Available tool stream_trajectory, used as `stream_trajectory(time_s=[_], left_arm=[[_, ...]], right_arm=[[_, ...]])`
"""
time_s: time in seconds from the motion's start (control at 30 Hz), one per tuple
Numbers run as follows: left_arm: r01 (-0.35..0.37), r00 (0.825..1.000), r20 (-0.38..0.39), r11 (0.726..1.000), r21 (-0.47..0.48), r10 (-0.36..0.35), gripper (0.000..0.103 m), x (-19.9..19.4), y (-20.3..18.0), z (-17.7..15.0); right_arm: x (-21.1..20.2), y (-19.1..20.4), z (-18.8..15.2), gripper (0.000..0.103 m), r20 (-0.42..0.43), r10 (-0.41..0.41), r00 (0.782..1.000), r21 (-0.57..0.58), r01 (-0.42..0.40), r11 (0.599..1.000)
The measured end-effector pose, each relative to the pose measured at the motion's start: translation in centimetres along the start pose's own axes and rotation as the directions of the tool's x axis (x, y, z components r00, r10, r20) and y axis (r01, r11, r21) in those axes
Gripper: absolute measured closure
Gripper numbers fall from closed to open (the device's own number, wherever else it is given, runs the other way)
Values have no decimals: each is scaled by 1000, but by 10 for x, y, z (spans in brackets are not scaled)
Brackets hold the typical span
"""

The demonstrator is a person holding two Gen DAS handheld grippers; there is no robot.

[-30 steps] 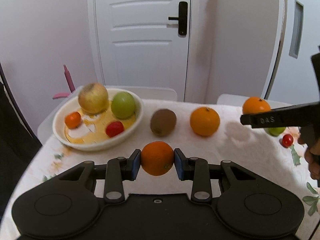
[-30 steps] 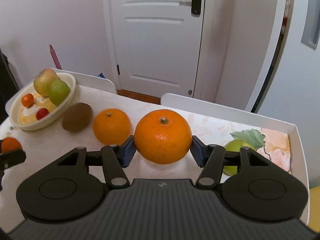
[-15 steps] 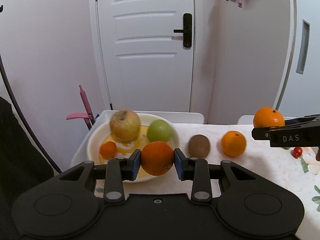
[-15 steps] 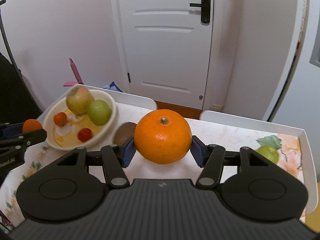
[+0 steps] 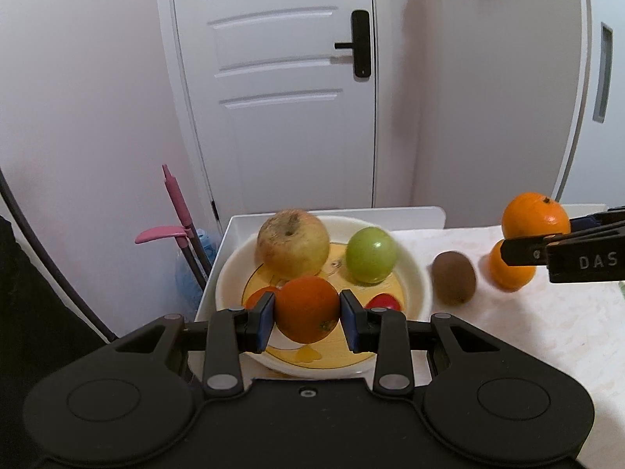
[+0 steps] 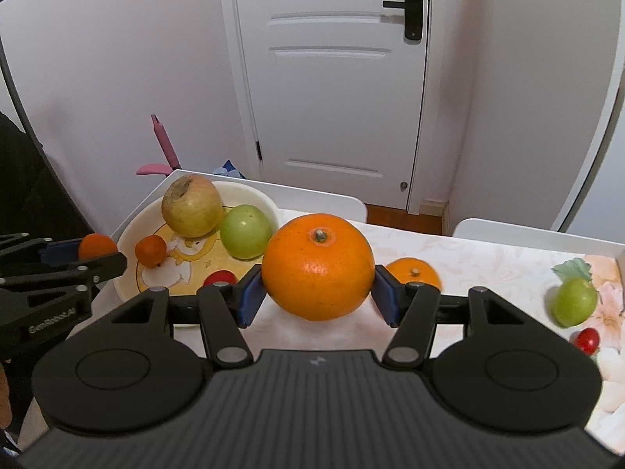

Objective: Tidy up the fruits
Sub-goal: 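Carry the orange with the left tool while the right tool carries the large orange to the bowl, then release the orange with the left tool while the right tool releases the large orange into the bowl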

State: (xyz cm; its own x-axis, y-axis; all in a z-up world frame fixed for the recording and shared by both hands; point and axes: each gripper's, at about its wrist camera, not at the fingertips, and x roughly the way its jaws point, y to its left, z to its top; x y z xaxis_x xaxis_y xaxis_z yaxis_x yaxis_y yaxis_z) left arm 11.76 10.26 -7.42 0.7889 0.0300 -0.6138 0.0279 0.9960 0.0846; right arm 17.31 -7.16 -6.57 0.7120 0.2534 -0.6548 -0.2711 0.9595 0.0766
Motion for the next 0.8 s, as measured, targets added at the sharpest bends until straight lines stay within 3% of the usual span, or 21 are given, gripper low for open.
stream_trajectory(time_s=[0.5,0.53,0.6,0.63,0.67,0.8], left_arm=[[54,994,-97,996,70,-47,63,57,16,-15],[57,994,-97,996,71,-50,61,58,15,-16],[79,994,-84,994,71,-73,38,56,16,-16],[83,994,-74,994,69,-78,22,55,16,-15],[83,995,-60,994,70,-79,16,52,16,-16],[94,994,-57,994,59,-90,15,46,19,-17]], right_arm=[[31,26,-5,30,-43,-32,999,15,33,999],[32,26,-5,30,-45,-33,998,16,34,999],[33,26,-5,30,-47,-36,998,18,37,999],[34,26,-4,30,-48,-37,998,19,38,999],[34,26,-4,30,-48,-38,998,20,39,999],[35,27,-2,30,-50,-34,998,13,35,999]])
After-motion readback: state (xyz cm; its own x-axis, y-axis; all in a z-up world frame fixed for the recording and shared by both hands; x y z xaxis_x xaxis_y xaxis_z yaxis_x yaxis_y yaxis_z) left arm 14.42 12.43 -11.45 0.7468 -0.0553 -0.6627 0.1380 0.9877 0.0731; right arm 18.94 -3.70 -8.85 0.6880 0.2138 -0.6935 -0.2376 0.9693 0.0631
